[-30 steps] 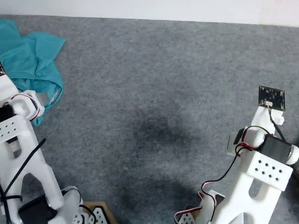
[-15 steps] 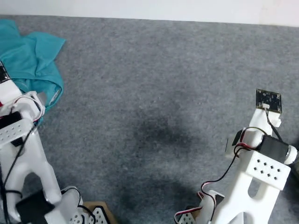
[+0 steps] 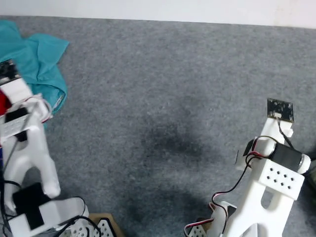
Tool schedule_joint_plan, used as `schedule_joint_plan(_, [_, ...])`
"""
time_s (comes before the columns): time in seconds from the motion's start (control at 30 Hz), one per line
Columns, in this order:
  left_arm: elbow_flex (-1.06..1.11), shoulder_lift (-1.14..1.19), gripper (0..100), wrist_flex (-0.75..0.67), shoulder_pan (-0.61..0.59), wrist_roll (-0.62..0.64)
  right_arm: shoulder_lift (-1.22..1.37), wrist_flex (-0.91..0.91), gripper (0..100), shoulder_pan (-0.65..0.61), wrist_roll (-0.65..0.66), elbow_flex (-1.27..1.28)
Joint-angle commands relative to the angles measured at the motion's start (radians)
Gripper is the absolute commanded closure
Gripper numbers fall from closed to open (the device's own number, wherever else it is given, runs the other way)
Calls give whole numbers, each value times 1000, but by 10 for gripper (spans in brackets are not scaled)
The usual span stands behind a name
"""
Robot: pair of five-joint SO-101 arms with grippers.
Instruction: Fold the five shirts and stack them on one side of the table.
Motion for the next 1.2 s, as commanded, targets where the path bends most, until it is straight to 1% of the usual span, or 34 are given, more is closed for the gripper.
schedule_joint_plan(0.0, [-41,-154,986,106,136,11,-15,-54,853,-2,5,35])
schedule_joint_plan(0.1, [-42,-282,994,176,245,12,-15,-81,853,-1,5,71])
schedule_joint_plan(0.17, [-44,-383,994,226,340,54,-15,-93,853,-2,5,93])
schedule_joint_plan(0.23, [-44,-495,994,278,464,95,-15,-113,853,-5,-3,116])
schedule_joint_plan(0.27, [-44,-552,994,304,536,106,-15,-125,853,-7,-29,130])
schedule_joint_plan(0.37, [-45,-690,994,370,779,109,-15,-165,853,-8,-118,176])
schedule_joint_plan(0.47, [-61,-783,994,419,1000,109,-15,-217,853,-19,-153,205])
schedule_joint_plan(0.53, [-99,-803,991,457,1093,107,-15,-243,853,-21,-158,211])
schedule_joint_plan(0.6, [-134,-806,989,486,1155,104,-15,-266,853,-21,-158,211])
schedule_joint_plan(0.73, [-168,-809,986,496,1196,95,-10,-282,853,-27,-158,213])
schedule_joint_plan(0.77, [-171,-806,967,491,1190,63,-8,-282,853,-35,-158,213])
schedule_joint_plan(0.83, [-173,-802,874,496,1173,-3,-5,-282,853,-51,-158,223])
schedule_joint_plan(0.93, [-163,-817,650,525,1127,-2,-15,-314,853,-97,-152,262])
schedule_joint_plan(1.0, [-179,-848,515,552,1056,-3,-15,-337,853,-140,-150,285])
schedule_joint_plan(1.07, [-191,-903,430,583,955,-3,-15,-344,853,-179,-150,295])
schedule_joint_plan(1.1, [-193,-934,414,592,892,-3,-15,-344,853,-194,-150,297])
schedule_joint_plan(1.17, [-185,-1003,416,595,760,-11,-15,-344,853,-219,-150,297])
